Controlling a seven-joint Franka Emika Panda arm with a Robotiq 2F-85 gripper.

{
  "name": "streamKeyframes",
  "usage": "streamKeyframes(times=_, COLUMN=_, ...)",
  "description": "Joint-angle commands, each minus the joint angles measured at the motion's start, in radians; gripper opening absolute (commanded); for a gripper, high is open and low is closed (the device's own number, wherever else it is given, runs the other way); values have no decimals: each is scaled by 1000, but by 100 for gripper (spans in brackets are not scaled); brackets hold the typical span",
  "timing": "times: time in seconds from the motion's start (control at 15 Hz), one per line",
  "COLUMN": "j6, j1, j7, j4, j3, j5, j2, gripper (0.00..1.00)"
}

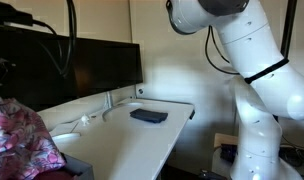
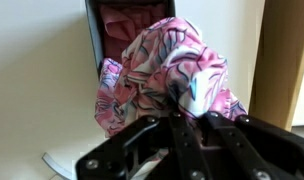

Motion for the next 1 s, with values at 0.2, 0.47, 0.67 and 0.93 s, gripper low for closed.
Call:
streamKeyframes(times=0.2, j6=-170, j1=35, j7=29, j4=268, j3=-28, j5=-37, j2=65, gripper=10)
streamKeyframes(times=0.47, j6=-238, j1=58, j7=24, j4=397, j3=-57, j5=-67, j2=90, gripper=10)
streamKeyframes(times=0.67, j6=-288, j1=76, j7=27, j4=497, j3=-87, j5=-92, j2=107, gripper=10)
streamKeyframes(times=0.93, j6=-360, j1=95, j7=32, j4=630, j3=-127, j5=-118, j2=130, gripper=10)
